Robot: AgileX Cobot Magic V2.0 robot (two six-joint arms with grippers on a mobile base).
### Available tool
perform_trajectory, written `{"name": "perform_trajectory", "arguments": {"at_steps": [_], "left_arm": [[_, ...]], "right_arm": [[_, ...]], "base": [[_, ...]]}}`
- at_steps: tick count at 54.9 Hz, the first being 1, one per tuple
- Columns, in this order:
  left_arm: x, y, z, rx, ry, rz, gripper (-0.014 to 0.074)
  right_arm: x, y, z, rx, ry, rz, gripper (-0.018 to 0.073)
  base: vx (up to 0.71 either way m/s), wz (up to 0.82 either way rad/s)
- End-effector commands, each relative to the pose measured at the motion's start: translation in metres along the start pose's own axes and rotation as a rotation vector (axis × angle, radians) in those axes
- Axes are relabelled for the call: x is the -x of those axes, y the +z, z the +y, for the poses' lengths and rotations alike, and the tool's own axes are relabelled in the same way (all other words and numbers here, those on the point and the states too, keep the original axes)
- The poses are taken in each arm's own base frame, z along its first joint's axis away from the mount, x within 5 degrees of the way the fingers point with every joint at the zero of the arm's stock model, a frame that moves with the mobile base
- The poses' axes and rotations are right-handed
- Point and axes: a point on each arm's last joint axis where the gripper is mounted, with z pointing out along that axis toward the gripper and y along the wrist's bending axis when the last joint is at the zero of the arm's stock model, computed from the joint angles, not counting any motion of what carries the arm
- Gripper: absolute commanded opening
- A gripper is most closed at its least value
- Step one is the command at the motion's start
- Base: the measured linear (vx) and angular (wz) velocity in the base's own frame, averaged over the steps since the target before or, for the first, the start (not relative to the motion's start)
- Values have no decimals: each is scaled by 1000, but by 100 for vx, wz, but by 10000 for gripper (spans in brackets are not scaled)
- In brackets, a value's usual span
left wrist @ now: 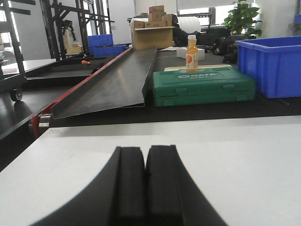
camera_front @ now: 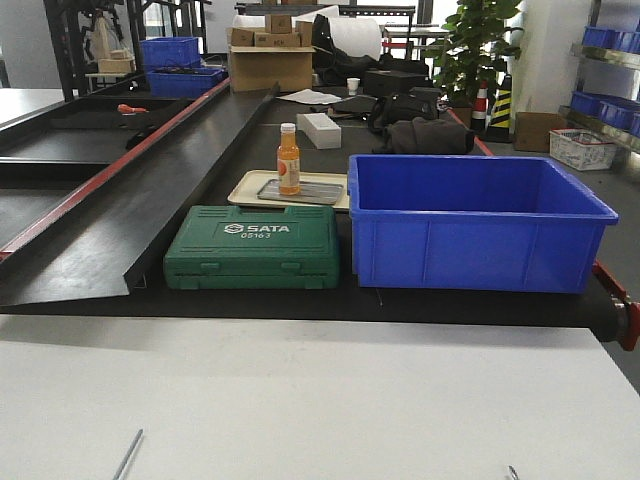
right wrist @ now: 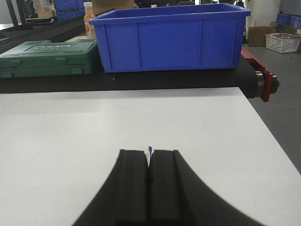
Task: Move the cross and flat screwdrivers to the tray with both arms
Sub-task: 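Lower both grippers toward the green-handled screwdrivers on the white table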
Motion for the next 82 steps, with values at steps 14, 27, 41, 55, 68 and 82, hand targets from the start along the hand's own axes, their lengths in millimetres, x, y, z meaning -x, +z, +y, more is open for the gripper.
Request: {"name": "perform_trajectory", "arguments": {"at_steps": [14,27,41,55,68,82], "left_arm": [[18,-2,1,11,-12,-113,-6],[18,-2,1,11,-12,-115,-6],[19,-2,1,13,-12,-125,-6],[40,-6,3,27,-22,-281,-6],[108,-17,4,24,-18,-398,27],[151,23,5,14,-16,-231,203]], "right_arm": [[5,0,0,5,-10,-81,-8],[5,0,0,5,-10,-81,-8],[6,0,1,6,-10,-89,-8],[24,-4,2,26,-12,-288,-8],[92,-18,7,33,-6,-398,-5],[151,10,10,13,-19,-225,55]], "base": [[0,0],[0,0],[0,0],[0,0],[0,0],[0,0]]}}
